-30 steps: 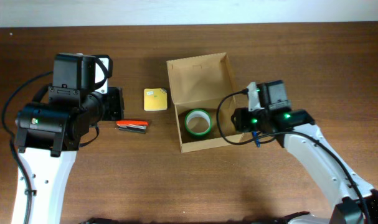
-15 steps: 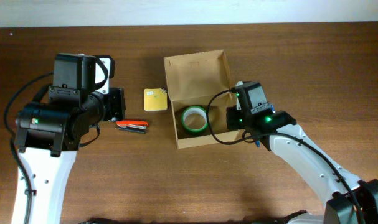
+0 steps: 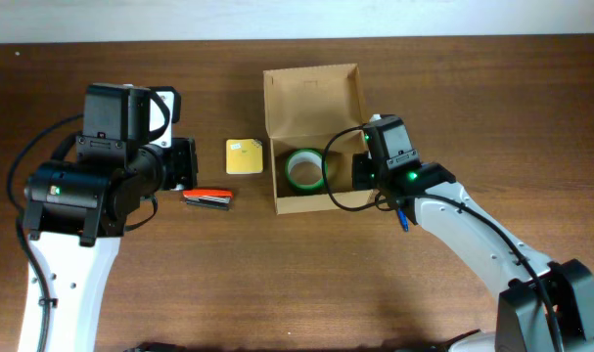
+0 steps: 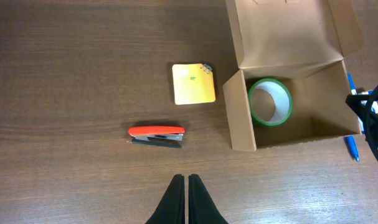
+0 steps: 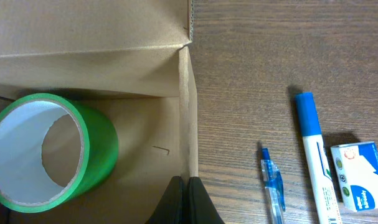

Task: Pack container

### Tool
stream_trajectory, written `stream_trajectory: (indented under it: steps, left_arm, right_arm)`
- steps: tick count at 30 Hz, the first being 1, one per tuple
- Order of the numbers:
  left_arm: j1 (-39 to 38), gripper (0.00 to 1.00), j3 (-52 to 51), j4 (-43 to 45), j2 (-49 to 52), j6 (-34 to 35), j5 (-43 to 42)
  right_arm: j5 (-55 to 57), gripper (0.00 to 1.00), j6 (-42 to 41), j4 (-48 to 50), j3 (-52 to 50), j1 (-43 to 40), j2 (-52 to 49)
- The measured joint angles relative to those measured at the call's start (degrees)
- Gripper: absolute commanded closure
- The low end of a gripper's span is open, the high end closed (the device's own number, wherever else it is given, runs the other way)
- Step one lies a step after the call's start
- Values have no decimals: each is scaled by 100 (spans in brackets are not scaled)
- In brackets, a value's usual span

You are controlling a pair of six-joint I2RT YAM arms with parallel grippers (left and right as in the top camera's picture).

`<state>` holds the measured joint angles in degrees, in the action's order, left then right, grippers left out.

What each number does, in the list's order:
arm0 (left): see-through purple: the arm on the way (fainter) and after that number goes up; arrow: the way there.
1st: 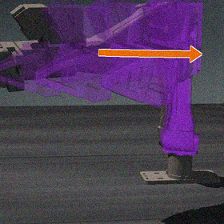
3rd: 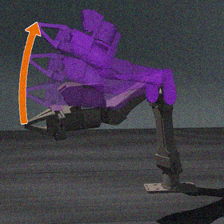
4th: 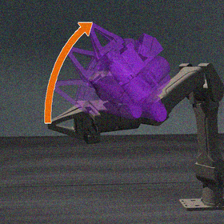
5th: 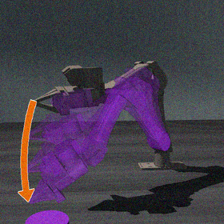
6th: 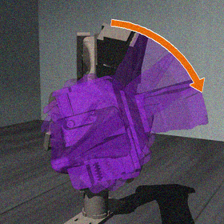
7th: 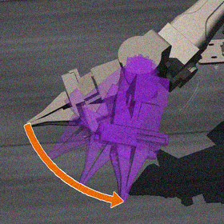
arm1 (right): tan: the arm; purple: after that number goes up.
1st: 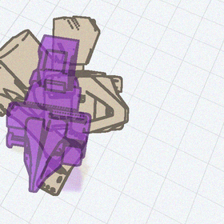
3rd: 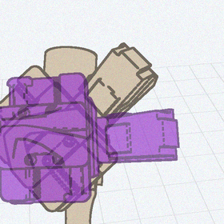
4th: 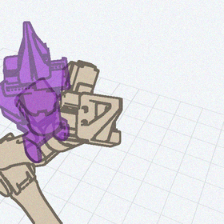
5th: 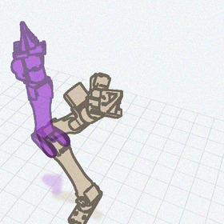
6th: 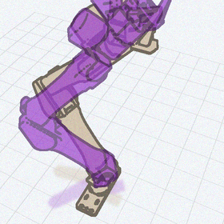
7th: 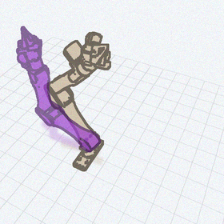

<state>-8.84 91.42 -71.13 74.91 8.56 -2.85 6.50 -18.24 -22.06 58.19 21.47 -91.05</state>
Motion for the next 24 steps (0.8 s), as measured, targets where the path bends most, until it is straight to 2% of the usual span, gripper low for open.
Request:
stream_trajectory:
  steps: [8,9,10,13,14,16,17,20,21,22,24]
  left_arm:
    - [0,97,0,0,0,0,0]
    - [-2,97,0,0,0,0,0]
    - [0,97,0,0,0,0,0]
    - [0,97,0,0,28,0,2]
    - [0,83,0,0,68,0,2]
    - [0,78,0,0,223,-22,0]
    - [0,69,0,4,380,-63,2]
    - [-2,49,0,101,780,-155,0]
    - [0,39,0,157,957,-208,-7]
    - [0,35,0,190,1126,-243,-2]
    - [0,34,0,273,1458,-299,0]
  right_arm:
    - [170,96,-2,-20,85,0,0]
    - [170,89,-9,-22,85,0,0]
    - [175,52,-61,-17,85,0,0]
    - [210,25,-96,-15,96,0,0]
    - [212,18,-103,-22,98,0,0]
    - [232,5,-96,-131,186,0,0]
    - [236,1,-127,-190,282,0,0]
    - [232,1,-111,-415,542,0,22]
    - [232,1,-109,-511,658,0,48]
    - [232,1,-109,-612,782,0,98]
    - [232,1,-96,-848,970,0,197]
